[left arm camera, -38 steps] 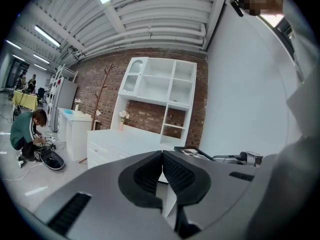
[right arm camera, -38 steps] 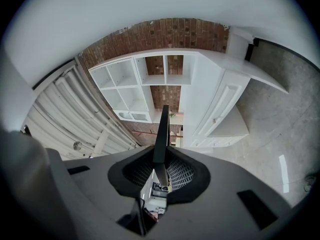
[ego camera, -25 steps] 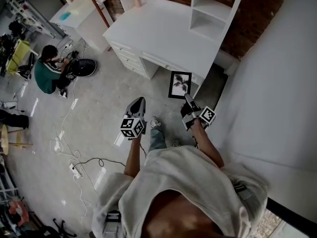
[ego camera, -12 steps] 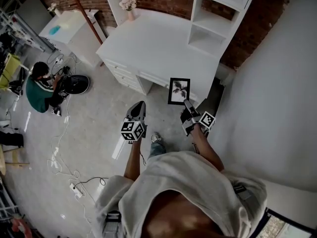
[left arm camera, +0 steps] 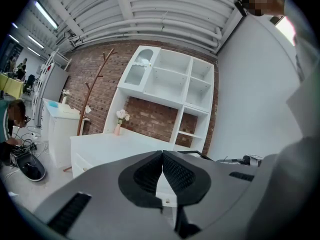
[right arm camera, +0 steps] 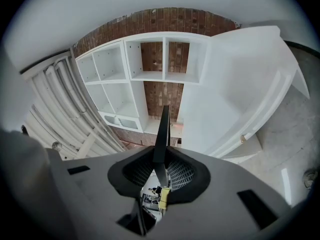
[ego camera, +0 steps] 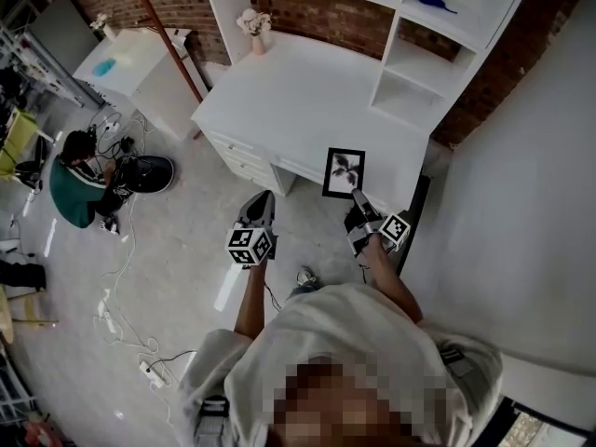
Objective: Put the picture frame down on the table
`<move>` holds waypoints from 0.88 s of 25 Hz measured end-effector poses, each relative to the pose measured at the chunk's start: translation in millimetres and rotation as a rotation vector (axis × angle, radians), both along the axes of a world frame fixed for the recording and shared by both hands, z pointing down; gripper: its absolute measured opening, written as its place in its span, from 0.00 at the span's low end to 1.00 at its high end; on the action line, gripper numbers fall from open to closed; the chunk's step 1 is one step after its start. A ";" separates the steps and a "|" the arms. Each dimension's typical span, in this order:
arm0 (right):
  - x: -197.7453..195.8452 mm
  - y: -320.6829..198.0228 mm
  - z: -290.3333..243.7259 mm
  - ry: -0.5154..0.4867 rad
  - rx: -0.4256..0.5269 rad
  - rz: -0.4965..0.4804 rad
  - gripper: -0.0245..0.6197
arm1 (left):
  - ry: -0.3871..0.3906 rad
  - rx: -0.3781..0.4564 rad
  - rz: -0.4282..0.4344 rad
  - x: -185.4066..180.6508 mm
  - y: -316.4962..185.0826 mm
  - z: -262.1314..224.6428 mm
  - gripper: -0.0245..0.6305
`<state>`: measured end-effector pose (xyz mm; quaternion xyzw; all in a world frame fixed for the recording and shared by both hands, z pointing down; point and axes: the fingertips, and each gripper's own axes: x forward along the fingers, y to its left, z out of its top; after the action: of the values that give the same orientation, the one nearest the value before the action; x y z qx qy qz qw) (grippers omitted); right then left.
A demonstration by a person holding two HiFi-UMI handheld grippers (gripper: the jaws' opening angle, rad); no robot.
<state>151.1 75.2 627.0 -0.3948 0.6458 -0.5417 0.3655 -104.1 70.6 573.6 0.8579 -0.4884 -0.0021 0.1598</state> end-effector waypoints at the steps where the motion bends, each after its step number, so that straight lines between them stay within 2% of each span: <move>1: -4.4 -6.0 -0.1 0.001 -0.002 0.003 0.17 | 0.004 0.002 -0.003 -6.4 -5.8 -0.8 0.06; 8: -34.3 -45.5 -3.1 0.010 0.008 0.013 0.17 | 0.024 0.002 -0.016 -46.0 -45.0 1.5 0.06; 22: -51.5 -64.5 7.9 0.004 -0.011 0.048 0.17 | 0.024 -0.018 0.009 -66.0 -73.2 12.6 0.06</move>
<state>99.6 10.7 634.9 -0.4132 0.6339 -0.5354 0.3752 -170.1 -2.6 586.2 0.8585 -0.4825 -0.0074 0.1735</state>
